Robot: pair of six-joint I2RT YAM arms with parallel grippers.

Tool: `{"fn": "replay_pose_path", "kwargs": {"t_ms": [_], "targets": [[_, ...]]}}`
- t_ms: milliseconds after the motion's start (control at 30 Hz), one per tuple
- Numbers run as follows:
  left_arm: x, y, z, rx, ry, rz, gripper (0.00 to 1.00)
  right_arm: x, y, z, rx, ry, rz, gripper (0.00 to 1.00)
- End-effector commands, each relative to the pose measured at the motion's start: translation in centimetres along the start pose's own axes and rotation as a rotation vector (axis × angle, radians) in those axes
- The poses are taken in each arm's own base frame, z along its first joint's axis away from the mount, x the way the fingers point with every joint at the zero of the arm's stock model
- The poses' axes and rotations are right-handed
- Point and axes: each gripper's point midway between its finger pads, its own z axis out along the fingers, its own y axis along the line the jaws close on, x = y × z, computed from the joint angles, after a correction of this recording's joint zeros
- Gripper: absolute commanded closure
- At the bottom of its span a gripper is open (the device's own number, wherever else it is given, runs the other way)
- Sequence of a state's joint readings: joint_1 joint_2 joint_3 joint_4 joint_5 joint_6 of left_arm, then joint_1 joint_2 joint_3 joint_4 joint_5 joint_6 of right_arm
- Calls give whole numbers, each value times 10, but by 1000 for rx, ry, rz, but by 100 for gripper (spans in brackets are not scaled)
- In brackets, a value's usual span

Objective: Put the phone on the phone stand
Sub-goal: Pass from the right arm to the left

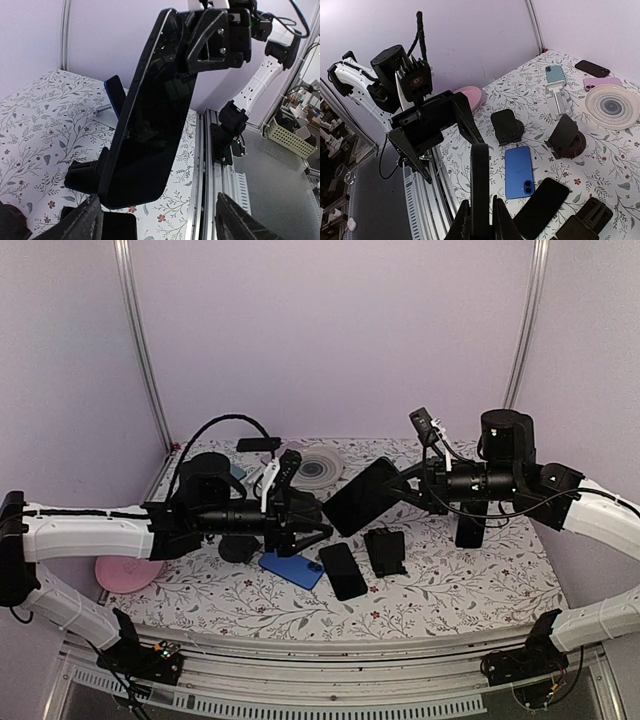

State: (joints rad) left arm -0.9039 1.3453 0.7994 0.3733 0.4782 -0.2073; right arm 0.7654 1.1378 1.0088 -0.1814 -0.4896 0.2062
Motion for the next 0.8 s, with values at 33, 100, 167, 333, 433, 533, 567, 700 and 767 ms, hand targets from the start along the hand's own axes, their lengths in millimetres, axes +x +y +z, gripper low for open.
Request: {"fn": "replay_pose_path", "kwargs": {"t_ms": [33, 100, 167, 333, 433, 533, 567, 700, 767], "targets": [[10, -15, 2, 115, 38, -4, 28, -11, 19, -4, -89, -28, -71, 98], [15, -17, 3, 135, 56, -15, 31, -10, 22, -2, -105, -20, -79, 98], [19, -20, 5, 152, 73, -21, 34, -8, 27, 1, -123, -9, -88, 98], [26, -26, 8, 188, 100, -27, 37, -3, 34, 8, -150, 18, -115, 98], [27, -29, 9, 199, 108, -21, 40, 2, 35, 10, -160, 35, -116, 98], [28, -35, 10, 228, 116, -14, 42, 6, 39, 11, -186, 49, -122, 98], [28, -36, 10, 236, 122, -11, 43, 7, 42, 11, -201, 52, -128, 98], [29, -51, 8, 317, 135, -1, 47, 12, 54, 5, -268, 57, -151, 98], [29, -57, 8, 343, 141, 2, 50, 13, 62, 0, -302, 51, -167, 98]]}}
